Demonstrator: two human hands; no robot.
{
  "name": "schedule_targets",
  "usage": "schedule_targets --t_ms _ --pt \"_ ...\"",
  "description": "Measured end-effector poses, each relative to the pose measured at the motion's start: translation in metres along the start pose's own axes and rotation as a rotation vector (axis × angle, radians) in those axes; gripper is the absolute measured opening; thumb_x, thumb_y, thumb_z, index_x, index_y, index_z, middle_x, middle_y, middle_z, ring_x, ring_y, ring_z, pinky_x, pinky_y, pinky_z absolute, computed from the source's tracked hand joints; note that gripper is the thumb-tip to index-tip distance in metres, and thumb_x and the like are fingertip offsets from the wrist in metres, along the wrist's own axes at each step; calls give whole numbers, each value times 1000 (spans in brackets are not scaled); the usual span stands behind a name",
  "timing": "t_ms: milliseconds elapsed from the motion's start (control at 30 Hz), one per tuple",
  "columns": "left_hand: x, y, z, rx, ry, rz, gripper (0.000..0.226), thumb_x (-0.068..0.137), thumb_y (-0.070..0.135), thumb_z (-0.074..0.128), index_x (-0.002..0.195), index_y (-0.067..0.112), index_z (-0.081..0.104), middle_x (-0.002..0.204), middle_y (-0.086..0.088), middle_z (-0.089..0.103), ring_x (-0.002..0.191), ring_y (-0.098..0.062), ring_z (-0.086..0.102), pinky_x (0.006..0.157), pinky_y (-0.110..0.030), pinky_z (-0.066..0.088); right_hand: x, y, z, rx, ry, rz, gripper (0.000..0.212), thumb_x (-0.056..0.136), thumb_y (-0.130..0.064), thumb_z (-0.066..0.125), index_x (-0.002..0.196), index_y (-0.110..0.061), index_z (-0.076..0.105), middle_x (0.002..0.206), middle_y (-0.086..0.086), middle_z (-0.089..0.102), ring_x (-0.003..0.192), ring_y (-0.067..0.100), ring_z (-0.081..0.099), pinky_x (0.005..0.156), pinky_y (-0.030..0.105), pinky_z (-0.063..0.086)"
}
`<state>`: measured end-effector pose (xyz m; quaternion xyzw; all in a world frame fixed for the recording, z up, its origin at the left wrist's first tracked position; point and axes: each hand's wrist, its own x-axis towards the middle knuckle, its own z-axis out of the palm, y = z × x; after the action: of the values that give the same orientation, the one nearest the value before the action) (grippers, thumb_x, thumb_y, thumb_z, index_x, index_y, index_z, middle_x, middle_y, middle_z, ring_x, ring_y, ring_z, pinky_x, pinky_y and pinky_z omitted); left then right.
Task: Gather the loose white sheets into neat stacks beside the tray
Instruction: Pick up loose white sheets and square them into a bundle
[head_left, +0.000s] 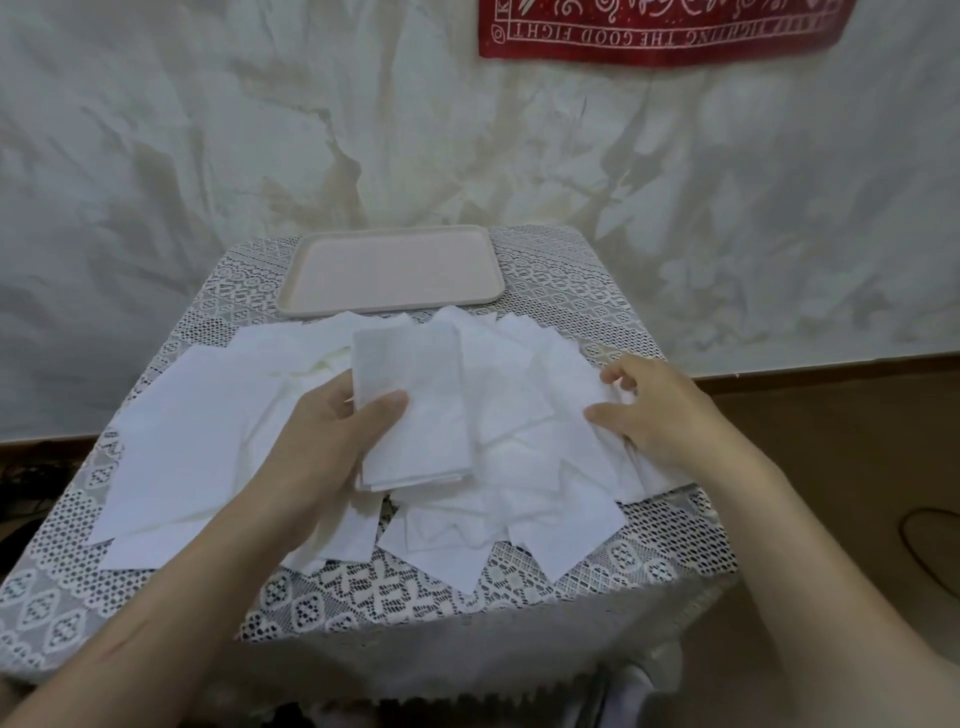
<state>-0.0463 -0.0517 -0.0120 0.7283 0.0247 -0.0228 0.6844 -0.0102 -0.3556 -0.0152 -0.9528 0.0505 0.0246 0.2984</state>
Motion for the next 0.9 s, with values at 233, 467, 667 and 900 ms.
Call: schedule_targets --t_ms 233,467,667,900 --pt "2 3 -1 20 20 -4 14 100 25 66 106 30 78 103 -22 76 80 -61 63 68 -73 54 11 3 0 23 -42 4 53 85 -45 76 128 -21 59 128 -1 60 116 21 57 90 38 47" --pt "8 3 -9 -23 1 -15 27 98 24 65 125 21 72 108 -10 80 93 -37 77 63 -45 63 20 -2 2 81 21 -65 19 88 -37 72 85 -22 60 84 -4 63 82 20 59 62 33 38" --pt "20 11 -19 -68 6 6 25 97 19 63 120 20 73 109 -5 81 97 -25 79 72 -33 66 36 -32 -4 176 157 -139 26 87 -37 72 72 -23 57 72 -5 58 72 19 52 60 34 36" --pt "26 7 -29 -87 16 8 27 94 22 64 119 20 74 110 -5 81 97 -24 79 67 -26 63 47 -50 3 20 34 -168 32 94 -36 65 72 -15 55 71 -1 56 71 22 51 60 35 32"
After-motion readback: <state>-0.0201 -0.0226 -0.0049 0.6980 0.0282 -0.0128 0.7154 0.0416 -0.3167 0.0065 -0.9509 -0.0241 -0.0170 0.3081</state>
